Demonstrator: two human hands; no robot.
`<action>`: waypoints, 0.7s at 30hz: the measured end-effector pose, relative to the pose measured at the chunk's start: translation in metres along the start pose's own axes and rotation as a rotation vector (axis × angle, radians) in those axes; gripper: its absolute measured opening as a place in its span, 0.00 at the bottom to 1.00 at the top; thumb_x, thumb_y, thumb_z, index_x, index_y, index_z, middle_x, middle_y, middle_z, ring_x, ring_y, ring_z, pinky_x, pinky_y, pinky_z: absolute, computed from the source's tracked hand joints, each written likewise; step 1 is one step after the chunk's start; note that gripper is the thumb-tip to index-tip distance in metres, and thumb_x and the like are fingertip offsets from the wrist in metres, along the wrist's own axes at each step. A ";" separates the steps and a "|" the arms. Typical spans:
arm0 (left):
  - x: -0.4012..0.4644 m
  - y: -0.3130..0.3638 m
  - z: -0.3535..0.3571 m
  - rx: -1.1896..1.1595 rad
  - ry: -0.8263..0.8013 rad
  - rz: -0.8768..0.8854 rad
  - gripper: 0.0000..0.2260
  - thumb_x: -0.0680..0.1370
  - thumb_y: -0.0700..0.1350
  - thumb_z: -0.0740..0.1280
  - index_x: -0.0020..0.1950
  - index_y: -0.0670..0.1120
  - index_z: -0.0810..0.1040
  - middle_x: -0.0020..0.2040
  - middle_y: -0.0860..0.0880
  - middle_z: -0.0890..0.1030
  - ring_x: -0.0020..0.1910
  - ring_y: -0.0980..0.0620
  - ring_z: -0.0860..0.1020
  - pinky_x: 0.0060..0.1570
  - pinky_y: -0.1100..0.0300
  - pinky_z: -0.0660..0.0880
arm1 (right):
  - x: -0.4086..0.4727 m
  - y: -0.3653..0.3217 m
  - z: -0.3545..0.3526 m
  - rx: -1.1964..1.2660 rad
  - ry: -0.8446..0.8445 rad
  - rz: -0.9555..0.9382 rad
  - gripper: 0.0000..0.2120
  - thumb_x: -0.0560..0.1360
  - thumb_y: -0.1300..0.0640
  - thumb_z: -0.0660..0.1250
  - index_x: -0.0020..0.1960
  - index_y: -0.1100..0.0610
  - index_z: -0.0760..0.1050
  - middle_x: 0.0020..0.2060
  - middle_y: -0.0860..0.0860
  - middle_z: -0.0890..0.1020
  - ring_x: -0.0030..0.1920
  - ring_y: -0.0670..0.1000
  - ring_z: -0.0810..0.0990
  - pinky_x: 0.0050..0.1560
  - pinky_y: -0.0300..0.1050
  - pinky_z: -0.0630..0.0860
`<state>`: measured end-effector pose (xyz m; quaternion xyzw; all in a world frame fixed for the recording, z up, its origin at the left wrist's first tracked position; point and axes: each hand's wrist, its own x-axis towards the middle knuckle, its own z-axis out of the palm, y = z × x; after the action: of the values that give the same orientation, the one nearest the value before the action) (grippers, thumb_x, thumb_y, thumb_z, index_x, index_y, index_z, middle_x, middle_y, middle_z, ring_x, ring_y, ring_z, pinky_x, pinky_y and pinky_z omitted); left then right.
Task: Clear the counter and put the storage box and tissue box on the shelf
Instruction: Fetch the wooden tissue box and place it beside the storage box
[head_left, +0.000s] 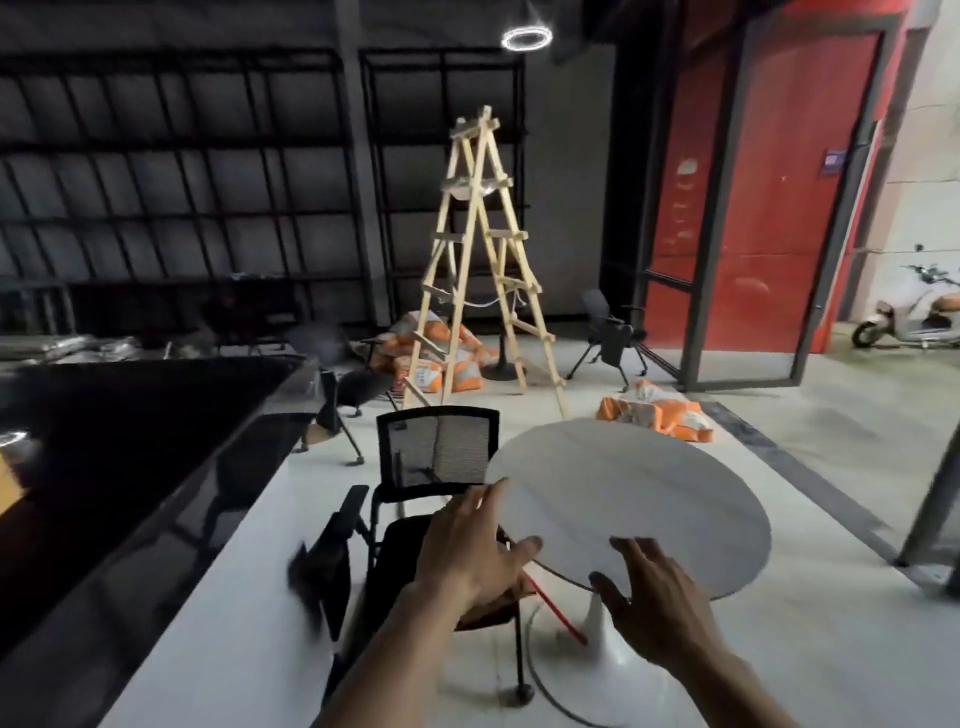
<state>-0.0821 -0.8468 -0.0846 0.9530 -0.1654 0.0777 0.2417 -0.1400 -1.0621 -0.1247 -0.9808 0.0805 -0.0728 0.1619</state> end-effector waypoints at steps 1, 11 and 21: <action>-0.006 -0.014 -0.020 -0.002 0.036 -0.022 0.36 0.74 0.67 0.63 0.79 0.56 0.58 0.77 0.52 0.66 0.75 0.49 0.64 0.72 0.51 0.63 | 0.006 -0.026 0.003 0.013 -0.001 -0.035 0.28 0.80 0.37 0.60 0.76 0.48 0.66 0.72 0.50 0.73 0.68 0.55 0.76 0.62 0.49 0.75; -0.080 -0.171 -0.212 -0.028 0.362 -0.177 0.32 0.73 0.67 0.63 0.74 0.56 0.64 0.68 0.50 0.75 0.66 0.49 0.75 0.62 0.49 0.74 | 0.003 -0.303 0.037 0.248 0.058 -0.350 0.25 0.79 0.40 0.65 0.71 0.52 0.73 0.67 0.54 0.78 0.64 0.59 0.79 0.56 0.52 0.77; -0.153 -0.347 -0.363 -0.226 0.606 -0.453 0.30 0.75 0.61 0.67 0.74 0.51 0.68 0.71 0.46 0.73 0.68 0.46 0.73 0.67 0.50 0.70 | -0.024 -0.549 0.069 0.669 -0.101 -0.404 0.23 0.78 0.42 0.68 0.68 0.54 0.78 0.62 0.56 0.83 0.62 0.57 0.81 0.56 0.45 0.75</action>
<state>-0.1271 -0.3408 0.0458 0.8665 0.1205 0.2817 0.3940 -0.0784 -0.5238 -0.0118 -0.8724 -0.1504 -0.0769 0.4587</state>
